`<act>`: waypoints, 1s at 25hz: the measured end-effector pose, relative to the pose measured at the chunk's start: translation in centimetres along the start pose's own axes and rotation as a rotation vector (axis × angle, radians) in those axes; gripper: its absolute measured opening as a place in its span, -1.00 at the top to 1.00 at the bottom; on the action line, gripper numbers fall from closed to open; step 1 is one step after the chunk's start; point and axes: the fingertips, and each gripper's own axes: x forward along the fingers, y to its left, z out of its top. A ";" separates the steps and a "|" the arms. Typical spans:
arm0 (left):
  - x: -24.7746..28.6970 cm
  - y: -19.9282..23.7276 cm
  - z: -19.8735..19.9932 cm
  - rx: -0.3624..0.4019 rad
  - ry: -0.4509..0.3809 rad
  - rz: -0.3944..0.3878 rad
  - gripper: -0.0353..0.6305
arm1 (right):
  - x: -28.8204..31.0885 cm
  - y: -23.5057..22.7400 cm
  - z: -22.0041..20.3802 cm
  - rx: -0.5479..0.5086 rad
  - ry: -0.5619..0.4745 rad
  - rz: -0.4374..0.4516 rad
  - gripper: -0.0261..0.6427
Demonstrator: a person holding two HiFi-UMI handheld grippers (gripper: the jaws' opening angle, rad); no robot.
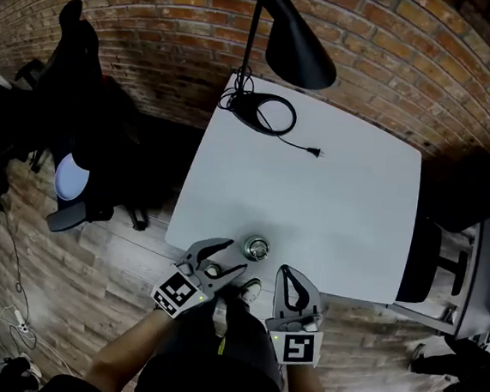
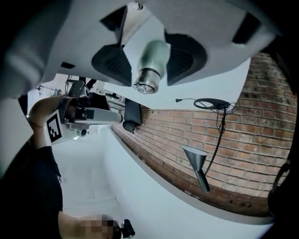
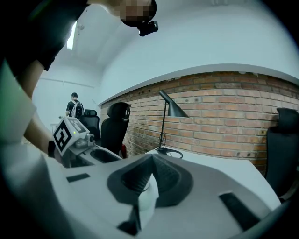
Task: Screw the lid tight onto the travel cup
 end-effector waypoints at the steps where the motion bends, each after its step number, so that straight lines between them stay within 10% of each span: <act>1: -0.5 0.1 0.4 0.003 -0.007 0.017 0.31 | -0.3 -0.3 0.2 0.008 -0.001 -0.006 0.88; 13: -2.7 -0.1 4.4 0.010 -0.032 0.103 0.80 | -3.4 -3.1 4.0 -0.021 -0.071 -0.052 0.88; 25: -3.7 0.4 10.9 0.090 -0.085 0.140 0.82 | -6.0 -7.9 8.0 0.063 -0.160 -0.107 0.89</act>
